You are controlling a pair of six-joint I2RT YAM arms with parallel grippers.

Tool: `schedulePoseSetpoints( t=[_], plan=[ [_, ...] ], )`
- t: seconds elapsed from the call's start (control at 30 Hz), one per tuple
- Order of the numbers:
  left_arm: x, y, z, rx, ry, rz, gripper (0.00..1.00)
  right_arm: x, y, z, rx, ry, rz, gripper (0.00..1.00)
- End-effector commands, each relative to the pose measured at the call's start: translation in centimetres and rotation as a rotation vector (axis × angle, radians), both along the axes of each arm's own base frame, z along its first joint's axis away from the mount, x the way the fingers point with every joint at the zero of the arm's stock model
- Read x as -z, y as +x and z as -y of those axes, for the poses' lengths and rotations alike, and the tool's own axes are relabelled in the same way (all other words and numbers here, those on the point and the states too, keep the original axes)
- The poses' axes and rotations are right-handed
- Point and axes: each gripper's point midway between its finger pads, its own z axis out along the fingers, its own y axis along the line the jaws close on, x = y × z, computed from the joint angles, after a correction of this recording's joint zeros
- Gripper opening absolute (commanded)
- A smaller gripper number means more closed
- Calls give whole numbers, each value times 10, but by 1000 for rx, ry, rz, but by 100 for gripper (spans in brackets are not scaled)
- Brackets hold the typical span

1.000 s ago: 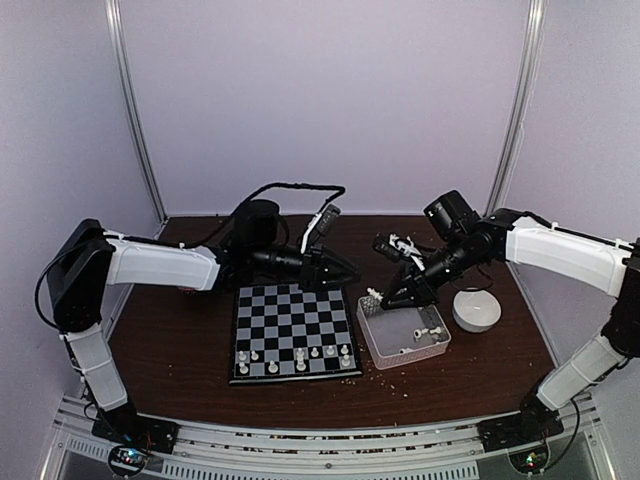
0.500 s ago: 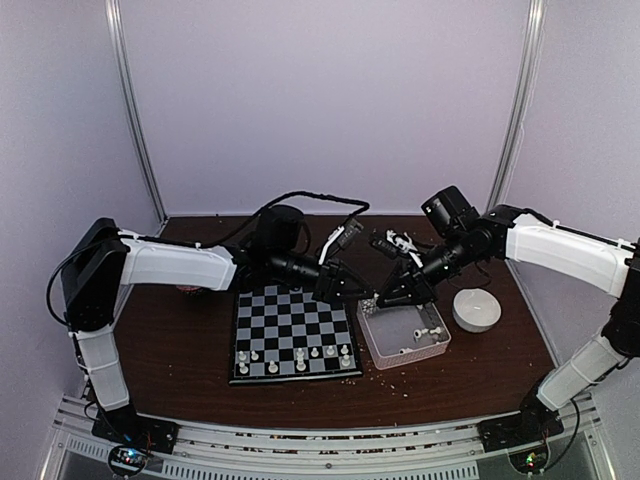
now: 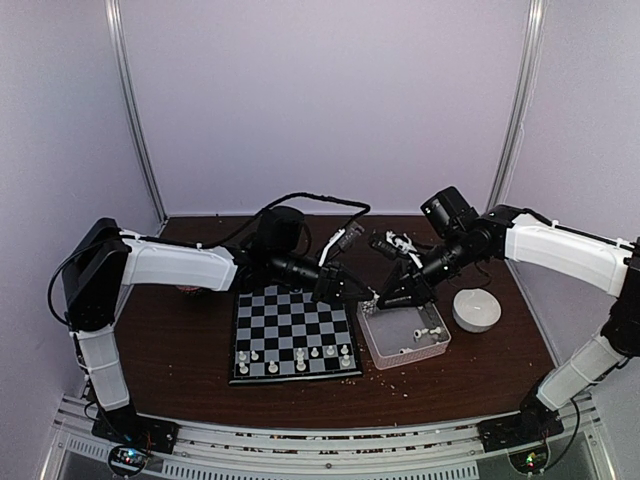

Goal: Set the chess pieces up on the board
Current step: Place the chess piece on the chessboard.

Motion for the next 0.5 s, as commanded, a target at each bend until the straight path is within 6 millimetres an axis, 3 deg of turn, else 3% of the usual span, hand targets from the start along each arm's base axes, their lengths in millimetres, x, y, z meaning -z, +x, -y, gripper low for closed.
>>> schedulePoseSetpoints(
  t=[0.0,0.1,0.17,0.3,0.47],
  plan=[
    [-21,2,-1,-1,-36,77,11,-8,-7,3,-33,-8,22,36],
    [-24,4,-14,-42,51,158,11,-9,-11,19,-25,-30,60,47],
    [-15,1,-31,-62,168,196,11,-6,-12,34,-3,-29,68,52],
    [5,-6,-70,-108,350,260,12,10,-8,55,51,-44,51,55],
    [26,-17,-122,-171,540,312,12,34,8,65,115,-59,28,55]
  ],
)
